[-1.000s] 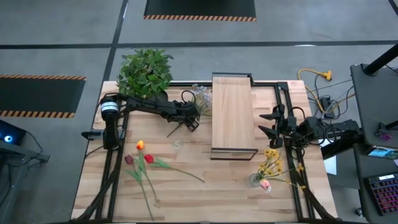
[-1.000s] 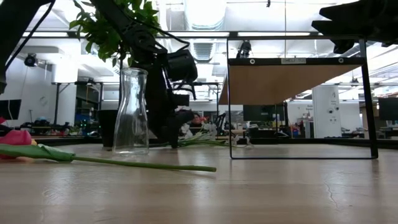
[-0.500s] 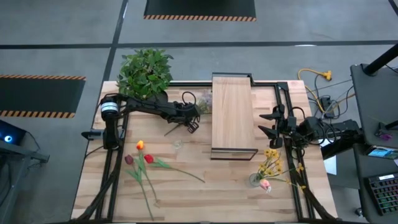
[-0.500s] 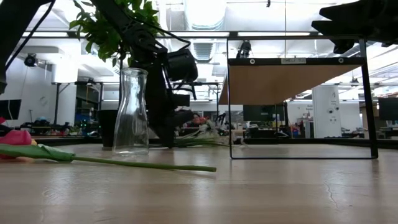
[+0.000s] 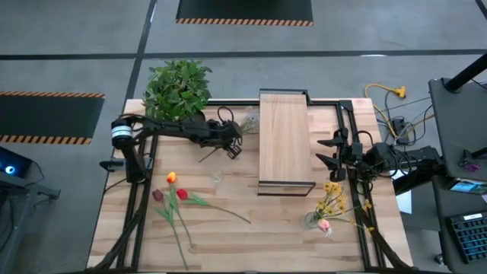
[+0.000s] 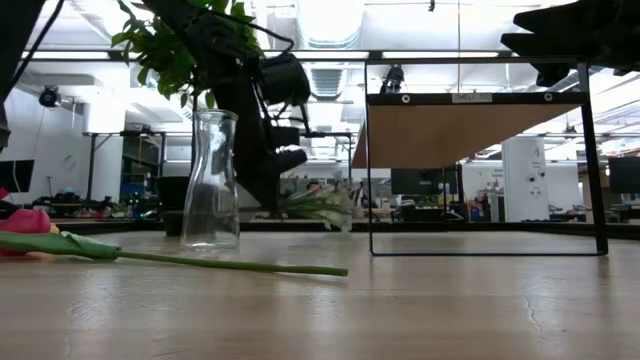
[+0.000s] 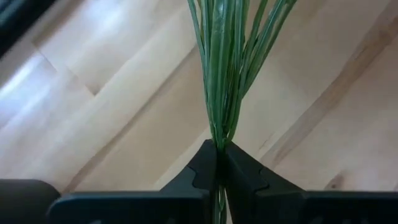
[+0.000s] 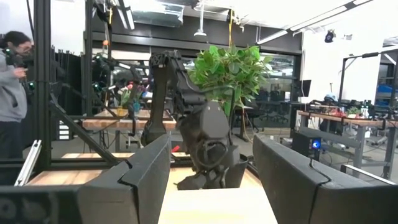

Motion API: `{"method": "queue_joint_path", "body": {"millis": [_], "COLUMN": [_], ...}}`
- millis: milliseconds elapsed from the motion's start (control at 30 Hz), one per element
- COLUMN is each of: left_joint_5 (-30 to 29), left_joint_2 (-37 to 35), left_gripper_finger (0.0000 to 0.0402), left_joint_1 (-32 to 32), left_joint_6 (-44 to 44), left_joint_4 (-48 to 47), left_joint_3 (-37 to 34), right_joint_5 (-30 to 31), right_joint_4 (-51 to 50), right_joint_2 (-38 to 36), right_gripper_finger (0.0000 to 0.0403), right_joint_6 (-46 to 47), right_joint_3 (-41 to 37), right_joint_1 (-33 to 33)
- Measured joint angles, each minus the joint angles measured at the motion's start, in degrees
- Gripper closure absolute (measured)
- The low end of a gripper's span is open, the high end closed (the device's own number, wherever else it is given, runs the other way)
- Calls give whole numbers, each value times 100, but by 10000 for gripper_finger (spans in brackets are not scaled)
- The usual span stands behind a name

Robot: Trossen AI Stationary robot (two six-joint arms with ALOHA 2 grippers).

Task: Pick and place flowers into a vace then onto a shelf
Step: Put the white flower into the left transparent glass vase

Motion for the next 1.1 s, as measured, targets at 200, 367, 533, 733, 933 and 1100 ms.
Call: {"method": "queue_joint_path", "body": {"millis": [200,367,533,733,933,1100], "left_joint_5": [-125,-198,-192,-188,-184,-186], "left_joint_2": [-402,-859,-1336,-2002,-2849,-3544], "left_gripper_finger": [401,401,401,401,401,401], "left_joint_1": [-13,-41,-129,-217,-372,-574], "left_joint_6": [22,-97,-204,-259,-263,-70], "left_joint_4": [-153,-223,-598,-833,-739,-202], "left_joint_3": [-50,-188,-362,-695,-949,-1226], "right_joint_5": [-2,0,0,0,0,0], "right_joint_4": [2,2,4,4,7,7], "right_joint_2": [0,0,0,0,0,0], "right_gripper_finger": [184,184,184,184,184,184], "right_joint_6": [0,0,2,1,1,2], "right_joint_3": [0,0,0,0,0,0], "right_joint_1": [0,-1,1,2,1,0]}}
